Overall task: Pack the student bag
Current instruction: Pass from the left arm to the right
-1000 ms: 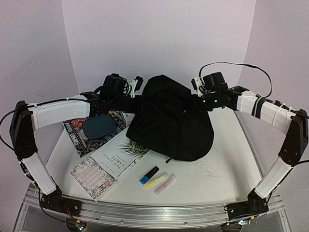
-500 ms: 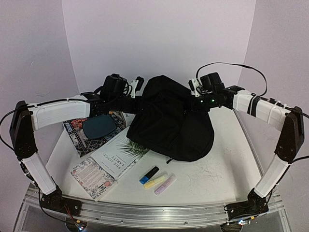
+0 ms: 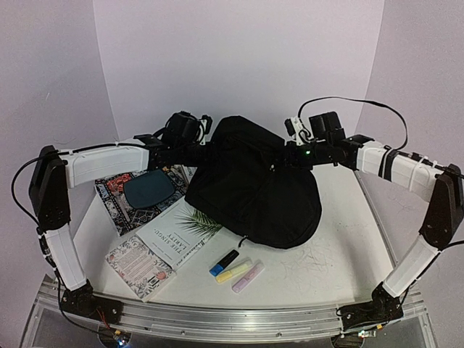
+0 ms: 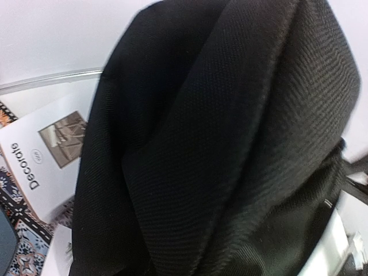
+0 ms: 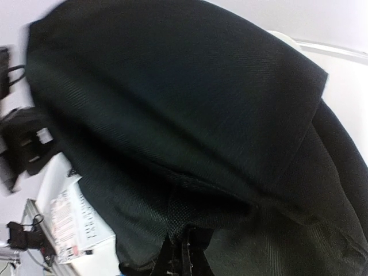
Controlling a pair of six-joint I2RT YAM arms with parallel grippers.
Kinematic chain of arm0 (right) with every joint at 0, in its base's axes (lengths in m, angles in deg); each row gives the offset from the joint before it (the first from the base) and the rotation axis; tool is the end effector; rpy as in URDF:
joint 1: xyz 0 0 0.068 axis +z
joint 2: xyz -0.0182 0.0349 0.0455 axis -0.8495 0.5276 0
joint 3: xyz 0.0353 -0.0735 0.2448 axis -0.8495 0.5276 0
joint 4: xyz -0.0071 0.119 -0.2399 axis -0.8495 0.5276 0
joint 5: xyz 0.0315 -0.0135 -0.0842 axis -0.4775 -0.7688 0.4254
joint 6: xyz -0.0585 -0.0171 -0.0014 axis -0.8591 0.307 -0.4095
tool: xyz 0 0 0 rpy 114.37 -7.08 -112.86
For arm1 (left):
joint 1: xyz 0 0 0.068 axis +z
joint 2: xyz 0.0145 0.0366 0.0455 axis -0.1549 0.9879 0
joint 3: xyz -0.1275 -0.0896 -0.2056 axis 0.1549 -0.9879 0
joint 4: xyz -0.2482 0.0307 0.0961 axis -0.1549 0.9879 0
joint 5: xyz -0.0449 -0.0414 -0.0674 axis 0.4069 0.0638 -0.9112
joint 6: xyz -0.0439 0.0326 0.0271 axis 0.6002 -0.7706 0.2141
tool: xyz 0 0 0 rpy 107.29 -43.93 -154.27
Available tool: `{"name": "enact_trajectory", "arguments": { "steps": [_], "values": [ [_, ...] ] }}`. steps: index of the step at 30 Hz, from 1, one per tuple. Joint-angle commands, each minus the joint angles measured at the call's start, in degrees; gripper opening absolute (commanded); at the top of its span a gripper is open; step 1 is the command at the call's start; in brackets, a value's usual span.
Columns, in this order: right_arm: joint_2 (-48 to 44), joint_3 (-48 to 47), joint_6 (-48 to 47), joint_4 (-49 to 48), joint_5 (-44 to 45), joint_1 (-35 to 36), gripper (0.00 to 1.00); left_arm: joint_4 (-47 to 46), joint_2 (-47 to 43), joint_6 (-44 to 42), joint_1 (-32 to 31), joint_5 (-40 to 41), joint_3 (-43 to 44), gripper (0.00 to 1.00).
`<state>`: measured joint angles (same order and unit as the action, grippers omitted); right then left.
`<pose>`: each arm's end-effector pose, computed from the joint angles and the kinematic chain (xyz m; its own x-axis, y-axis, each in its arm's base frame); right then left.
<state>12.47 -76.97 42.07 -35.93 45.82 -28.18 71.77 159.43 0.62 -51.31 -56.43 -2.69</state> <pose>0.3416 0.2128 0.3167 -0.4768 0.1387 -0.8680 -0.5901 0.6814 0.4330 0.3269 -0.2961 0.2785 -0.5986 -0.0092 -0.8010 0.4416 0.8305 -0.3396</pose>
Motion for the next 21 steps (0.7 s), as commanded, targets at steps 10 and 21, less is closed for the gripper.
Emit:
{"name": "enact_trajectory", "arguments": {
  "steps": [10,21],
  "values": [
    [-3.3,5.1,5.6,-14.7,-7.1,0.3,0.0,0.3,-3.6,4.5,0.0,-2.1,6.5,0.45],
    [-1.2,3.8,7.3,-16.2,-3.0,0.3,0.0,-0.3,-11.0,6.4,-5.6,-0.7,3.1,0.49]
  ]
}}
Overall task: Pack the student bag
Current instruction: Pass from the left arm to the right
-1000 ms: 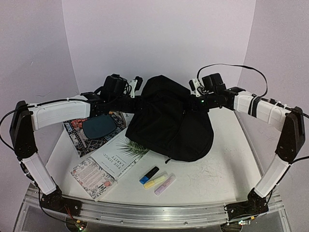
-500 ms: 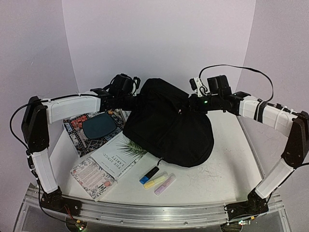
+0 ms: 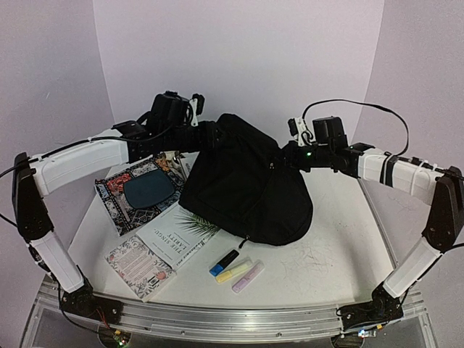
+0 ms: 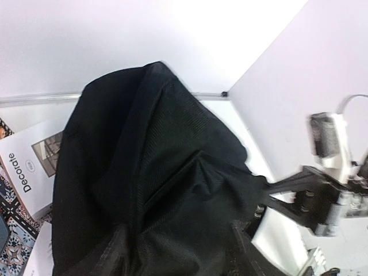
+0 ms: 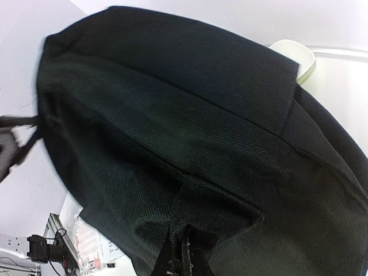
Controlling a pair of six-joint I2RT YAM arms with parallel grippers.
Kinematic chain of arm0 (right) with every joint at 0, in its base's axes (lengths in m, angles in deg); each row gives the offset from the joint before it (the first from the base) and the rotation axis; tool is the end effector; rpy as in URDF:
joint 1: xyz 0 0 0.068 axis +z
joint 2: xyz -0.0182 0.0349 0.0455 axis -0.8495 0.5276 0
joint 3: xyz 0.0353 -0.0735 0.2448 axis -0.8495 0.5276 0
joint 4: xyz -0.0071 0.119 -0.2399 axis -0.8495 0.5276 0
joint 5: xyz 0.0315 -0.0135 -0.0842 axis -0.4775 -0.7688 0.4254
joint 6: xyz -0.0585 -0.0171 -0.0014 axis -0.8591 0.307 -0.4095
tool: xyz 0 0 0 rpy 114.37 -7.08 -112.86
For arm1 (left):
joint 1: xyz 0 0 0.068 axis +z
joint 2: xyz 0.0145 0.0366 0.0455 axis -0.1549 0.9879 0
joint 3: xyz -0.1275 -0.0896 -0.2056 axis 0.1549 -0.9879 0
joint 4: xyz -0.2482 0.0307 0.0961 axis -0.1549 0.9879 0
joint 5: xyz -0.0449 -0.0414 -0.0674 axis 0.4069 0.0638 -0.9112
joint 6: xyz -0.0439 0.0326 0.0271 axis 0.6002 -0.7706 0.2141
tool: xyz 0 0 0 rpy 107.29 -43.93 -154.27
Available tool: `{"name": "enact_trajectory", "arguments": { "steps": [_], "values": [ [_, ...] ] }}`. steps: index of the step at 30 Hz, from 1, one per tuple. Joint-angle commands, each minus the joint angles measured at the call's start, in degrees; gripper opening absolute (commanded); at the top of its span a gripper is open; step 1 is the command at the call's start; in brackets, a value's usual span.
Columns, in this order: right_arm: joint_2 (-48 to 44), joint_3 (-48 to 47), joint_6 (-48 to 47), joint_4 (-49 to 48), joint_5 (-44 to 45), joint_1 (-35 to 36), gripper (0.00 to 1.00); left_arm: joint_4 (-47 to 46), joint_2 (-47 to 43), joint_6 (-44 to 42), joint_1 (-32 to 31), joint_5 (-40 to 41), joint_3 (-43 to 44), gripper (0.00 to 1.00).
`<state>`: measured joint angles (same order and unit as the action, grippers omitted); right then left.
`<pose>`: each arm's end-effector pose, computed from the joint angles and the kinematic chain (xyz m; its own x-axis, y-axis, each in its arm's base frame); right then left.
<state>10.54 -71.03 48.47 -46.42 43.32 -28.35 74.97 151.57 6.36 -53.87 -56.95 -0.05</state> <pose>0.3343 0.2094 0.3119 -0.4708 0.2468 -0.8470 -0.6074 0.6056 0.5141 0.2932 -0.2909 0.3453 -0.5754 -0.1315 -0.8072 0.4605 0.7636 -0.4527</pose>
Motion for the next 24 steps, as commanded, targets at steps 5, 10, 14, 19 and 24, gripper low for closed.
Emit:
{"name": "enact_trajectory", "arguments": {
  "steps": [5,10,14,19,24],
  "values": [
    [1.5,-2.6,1.9,-5.8,0.4,0.6,0.0,-3.5,-1.2,0.3,-6.4,0.8,1.4,0.45],
    [0.8,-2.0,2.2,-5.8,2.3,0.6,0.0,-1.8,-5.3,-0.8,-6.1,13.0,-1.8,0.56],
    [0.4,-1.5,2.6,-5.8,3.2,0.6,0.0,1.8,-5.9,-2.2,-6.1,17.9,0.4,0.6],
    [0.6,-1.4,3.7,-5.8,4.1,0.7,0.0,4.3,-7.1,-0.2,-6.1,23.5,0.5,0.66],
    [0.9,-2.1,4.8,-5.9,3.4,0.6,0.0,4.0,-6.4,0.2,-6.1,14.5,1.9,0.62]
  ]
}}
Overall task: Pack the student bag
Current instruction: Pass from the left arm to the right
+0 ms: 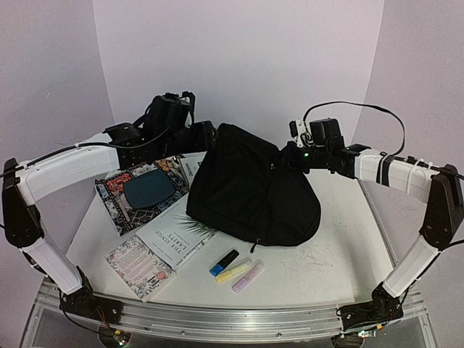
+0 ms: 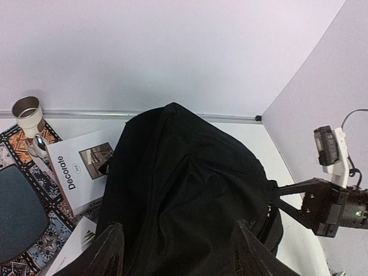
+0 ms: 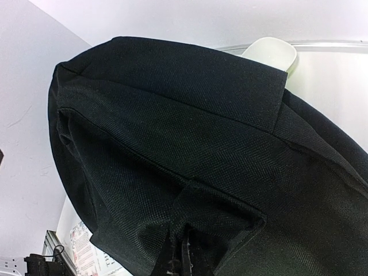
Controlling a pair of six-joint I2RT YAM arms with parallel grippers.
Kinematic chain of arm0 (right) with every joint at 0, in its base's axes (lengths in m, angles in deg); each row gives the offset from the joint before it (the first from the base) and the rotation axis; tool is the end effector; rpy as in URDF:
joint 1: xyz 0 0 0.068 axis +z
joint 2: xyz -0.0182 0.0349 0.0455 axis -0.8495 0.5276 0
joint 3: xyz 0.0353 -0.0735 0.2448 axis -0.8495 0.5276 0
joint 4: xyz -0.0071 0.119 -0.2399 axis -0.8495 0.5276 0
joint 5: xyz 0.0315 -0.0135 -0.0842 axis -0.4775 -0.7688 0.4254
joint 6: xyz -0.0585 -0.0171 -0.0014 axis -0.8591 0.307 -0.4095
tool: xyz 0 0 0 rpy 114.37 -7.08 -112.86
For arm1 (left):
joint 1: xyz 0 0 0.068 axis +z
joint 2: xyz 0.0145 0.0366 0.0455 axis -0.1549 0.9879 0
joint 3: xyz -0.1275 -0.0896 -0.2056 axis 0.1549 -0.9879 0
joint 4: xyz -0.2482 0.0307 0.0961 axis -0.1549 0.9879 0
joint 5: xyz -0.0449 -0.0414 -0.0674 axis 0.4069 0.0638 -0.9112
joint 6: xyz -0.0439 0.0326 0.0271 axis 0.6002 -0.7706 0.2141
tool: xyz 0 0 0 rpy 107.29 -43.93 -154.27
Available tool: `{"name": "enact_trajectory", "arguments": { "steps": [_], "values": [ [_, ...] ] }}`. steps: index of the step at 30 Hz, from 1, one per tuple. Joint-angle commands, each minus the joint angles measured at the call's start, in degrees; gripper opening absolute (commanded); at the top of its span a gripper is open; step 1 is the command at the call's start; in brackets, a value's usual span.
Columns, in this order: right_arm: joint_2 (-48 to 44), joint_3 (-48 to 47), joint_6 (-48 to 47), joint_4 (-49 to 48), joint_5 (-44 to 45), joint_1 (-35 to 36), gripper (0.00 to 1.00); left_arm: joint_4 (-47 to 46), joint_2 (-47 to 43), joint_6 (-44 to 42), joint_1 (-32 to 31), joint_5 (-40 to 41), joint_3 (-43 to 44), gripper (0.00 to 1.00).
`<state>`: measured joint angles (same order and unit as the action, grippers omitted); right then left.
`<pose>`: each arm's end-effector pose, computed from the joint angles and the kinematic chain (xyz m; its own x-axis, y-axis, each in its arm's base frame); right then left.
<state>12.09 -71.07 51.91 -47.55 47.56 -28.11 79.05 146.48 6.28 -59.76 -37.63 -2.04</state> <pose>0.3408 0.2113 0.3041 -0.4864 0.3065 -0.8182 -0.5356 0.6353 0.5564 0.2561 -0.2886 0.3597 -0.4730 -0.1561 -0.8671 0.3224 0.8852 -0.3353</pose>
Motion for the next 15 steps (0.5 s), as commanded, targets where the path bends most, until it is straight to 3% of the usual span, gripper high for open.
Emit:
{"name": "enact_trajectory", "arguments": {
  "steps": [1,8,15],
  "values": [
    [-0.5,-2.1,1.6,-4.9,-0.9,0.4,0.0,-0.6,-0.5,0.8,-0.2,-7.8,4.5,0.59],
    [0.2,-2.2,3.1,-5.7,-1.6,1.2,0.0,-6.5,7.3,6.0,-1.4,-23.9,5.9,0.44],
    [0.1,-2.0,3.8,-5.9,-1.2,2.0,0.0,-10.7,14.7,9.8,-2.8,-31.4,7.7,0.3]
  ]
}}
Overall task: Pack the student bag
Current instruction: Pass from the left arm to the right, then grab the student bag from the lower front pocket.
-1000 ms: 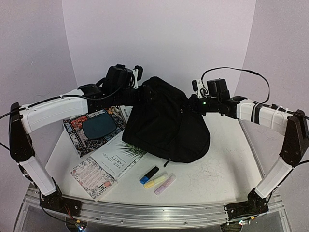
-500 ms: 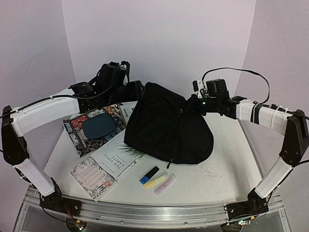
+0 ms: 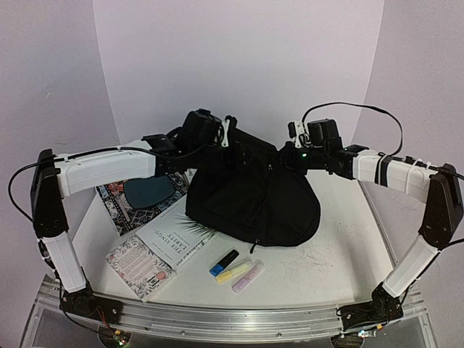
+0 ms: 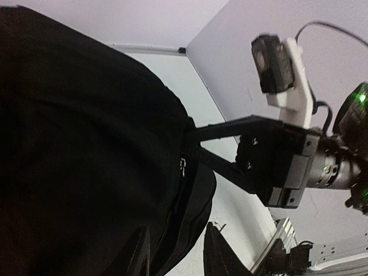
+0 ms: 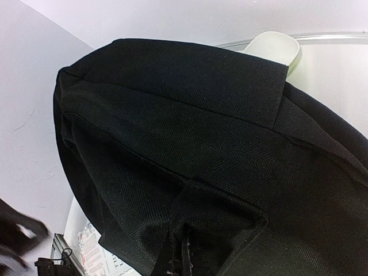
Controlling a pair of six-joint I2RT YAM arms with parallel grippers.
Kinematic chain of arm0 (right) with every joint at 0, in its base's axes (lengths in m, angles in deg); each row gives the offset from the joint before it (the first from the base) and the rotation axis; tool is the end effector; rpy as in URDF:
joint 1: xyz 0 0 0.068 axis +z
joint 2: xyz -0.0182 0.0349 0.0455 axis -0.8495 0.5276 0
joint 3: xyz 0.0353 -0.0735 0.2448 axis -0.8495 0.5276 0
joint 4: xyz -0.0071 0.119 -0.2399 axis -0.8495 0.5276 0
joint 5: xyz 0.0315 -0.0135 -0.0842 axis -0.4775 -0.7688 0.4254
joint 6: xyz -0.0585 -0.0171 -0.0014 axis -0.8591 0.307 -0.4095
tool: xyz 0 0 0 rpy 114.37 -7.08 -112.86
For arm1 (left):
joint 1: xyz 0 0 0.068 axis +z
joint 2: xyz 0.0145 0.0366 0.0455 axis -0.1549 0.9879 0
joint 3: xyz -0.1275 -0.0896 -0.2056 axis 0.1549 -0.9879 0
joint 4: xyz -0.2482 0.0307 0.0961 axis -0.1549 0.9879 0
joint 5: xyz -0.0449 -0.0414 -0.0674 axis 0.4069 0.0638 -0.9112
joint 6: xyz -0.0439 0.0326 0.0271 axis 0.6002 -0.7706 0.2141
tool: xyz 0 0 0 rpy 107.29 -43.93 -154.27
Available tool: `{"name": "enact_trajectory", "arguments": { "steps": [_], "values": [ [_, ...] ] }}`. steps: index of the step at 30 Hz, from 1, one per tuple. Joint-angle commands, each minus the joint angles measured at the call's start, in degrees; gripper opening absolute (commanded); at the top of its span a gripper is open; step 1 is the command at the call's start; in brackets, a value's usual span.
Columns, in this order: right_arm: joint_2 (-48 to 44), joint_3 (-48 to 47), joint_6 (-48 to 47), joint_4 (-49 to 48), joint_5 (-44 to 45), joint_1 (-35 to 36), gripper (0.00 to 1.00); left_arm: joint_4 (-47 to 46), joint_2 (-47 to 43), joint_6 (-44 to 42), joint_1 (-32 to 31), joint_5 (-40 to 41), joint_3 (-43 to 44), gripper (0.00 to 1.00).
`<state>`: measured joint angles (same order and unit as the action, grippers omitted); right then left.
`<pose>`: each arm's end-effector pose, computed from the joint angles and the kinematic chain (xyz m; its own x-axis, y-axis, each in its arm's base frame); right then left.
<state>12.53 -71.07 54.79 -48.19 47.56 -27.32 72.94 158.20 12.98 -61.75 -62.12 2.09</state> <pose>0.3393 0.2169 0.3025 -0.5149 0.3324 -0.7902 -0.5207 0.6109 0.5963 0.2641 -0.3531 0.3158 -0.6969 -0.0661 -0.7141 0.5143 0.6480 -0.5618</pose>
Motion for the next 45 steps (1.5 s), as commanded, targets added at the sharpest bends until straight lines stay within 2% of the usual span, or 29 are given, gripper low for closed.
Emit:
{"name": "enact_trajectory", "arguments": {
  "steps": [1,6,12,18,27,40,45],
  "values": [
    [-0.4,-2.0,1.0,-5.3,-1.1,1.3,0.0,-4.9,4.0,3.4,-1.0,-7.4,3.9,0.28],
    [-0.3,-1.9,1.2,-5.4,-1.2,1.8,0.0,-5.9,7.1,4.4,-1.1,-9.2,4.6,0.2],
    [-0.2,-2.2,1.2,-5.5,-1.4,2.2,0.0,-6.6,10.4,4.8,-1.1,-11.5,6.6,0.14],
    [-0.2,-2.4,1.2,-5.6,-1.6,2.5,0.0,-6.6,11.4,4.6,-1.1,-9.5,6.5,0.14],
    [-0.3,-2.6,1.0,-5.6,-1.7,2.6,0.0,-5.0,9.0,4.0,-1.1,-2.1,2.5,0.15],
    [0.2,-3.3,1.2,-5.6,-2.0,3.0,0.0,-5.0,11.9,4.1,-1.2,-9.0,5.6,0.17],
    [0.6,-3.7,1.4,-5.6,-2.2,3.2,0.0,-5.2,12.9,4.1,-1.2,-9.3,6.4,0.18]
  ]
}}
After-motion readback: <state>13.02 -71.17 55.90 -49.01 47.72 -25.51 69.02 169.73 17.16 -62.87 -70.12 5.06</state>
